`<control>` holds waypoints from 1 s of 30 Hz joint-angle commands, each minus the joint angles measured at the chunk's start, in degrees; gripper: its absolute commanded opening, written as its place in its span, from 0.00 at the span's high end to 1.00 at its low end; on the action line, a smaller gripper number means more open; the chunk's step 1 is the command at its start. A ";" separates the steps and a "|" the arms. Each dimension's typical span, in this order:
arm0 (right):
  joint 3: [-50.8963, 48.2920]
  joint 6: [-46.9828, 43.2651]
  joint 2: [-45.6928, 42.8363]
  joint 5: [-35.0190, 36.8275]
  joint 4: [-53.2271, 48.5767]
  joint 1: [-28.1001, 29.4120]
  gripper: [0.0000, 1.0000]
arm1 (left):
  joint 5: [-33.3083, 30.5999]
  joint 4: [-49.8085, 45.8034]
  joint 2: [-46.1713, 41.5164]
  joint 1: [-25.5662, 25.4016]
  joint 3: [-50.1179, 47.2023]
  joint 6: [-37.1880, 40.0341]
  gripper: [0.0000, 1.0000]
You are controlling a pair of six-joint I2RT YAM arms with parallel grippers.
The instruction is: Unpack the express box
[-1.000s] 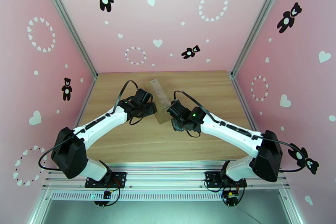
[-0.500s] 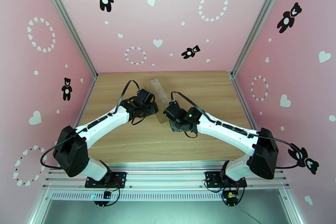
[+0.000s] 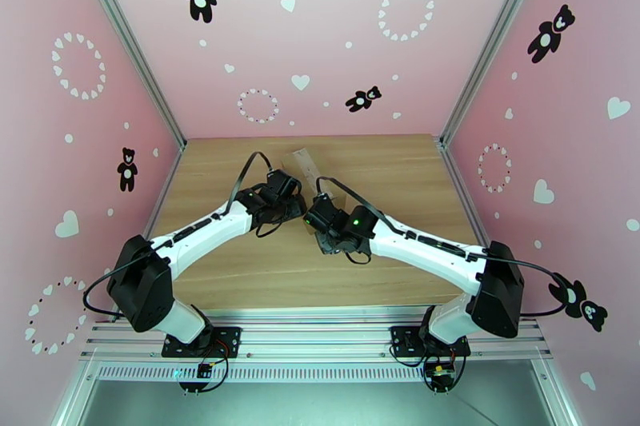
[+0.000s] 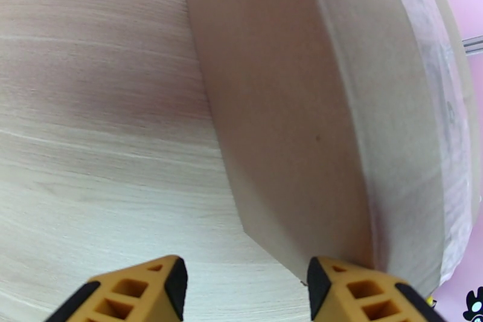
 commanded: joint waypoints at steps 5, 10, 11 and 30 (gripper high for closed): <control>2.63 -3.05 1.13 -3.23 3.16 2.78 1.00 | 1.04 1.29 0.78 -1.74 2.46 -0.77 0.41; 2.13 -3.06 -0.20 -0.67 0.98 2.65 1.00 | -3.93 -4.29 -1.11 -1.75 4.93 1.25 0.40; 1.96 -3.05 -0.52 -0.54 0.81 2.67 1.00 | -4.69 -5.56 -1.39 -1.75 5.86 1.74 0.40; -0.66 -1.02 -3.06 -0.63 1.92 2.66 1.00 | -2.95 -6.69 11.55 2.50 23.91 10.32 0.40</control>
